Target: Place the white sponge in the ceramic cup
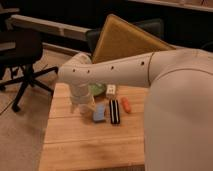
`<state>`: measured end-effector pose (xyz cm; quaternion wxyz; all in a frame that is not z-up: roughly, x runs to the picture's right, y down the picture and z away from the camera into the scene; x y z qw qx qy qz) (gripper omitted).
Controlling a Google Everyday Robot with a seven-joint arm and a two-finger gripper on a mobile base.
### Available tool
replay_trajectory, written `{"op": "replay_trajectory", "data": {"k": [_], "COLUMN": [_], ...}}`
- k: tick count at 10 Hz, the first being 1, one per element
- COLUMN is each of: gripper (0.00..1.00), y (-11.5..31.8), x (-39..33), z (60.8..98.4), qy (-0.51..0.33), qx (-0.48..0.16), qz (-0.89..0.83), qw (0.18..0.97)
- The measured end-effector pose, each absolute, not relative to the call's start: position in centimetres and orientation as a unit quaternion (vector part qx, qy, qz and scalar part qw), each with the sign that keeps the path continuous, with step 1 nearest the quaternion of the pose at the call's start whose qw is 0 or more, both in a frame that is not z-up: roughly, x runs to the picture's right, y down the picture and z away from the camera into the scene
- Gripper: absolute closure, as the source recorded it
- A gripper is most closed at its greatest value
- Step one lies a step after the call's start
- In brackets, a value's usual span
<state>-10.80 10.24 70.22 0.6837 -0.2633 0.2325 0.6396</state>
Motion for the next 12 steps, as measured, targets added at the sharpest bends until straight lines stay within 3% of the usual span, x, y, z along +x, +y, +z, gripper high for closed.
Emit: {"op": "replay_trajectory", "data": {"k": [3, 8, 12], "gripper": [0.35, 0.35, 0.35], "y": [9.2, 0.8, 1.8], "x": [-10.9, -7.3, -6.6], "z": [70.8, 73.3, 73.5], "qy": [0.213, 0.038, 0.054], "qx": [-0.26, -0.236, -0.232], "qz": [0.641, 0.663, 0.659], "qw": [0.69, 0.709, 0.714]}}
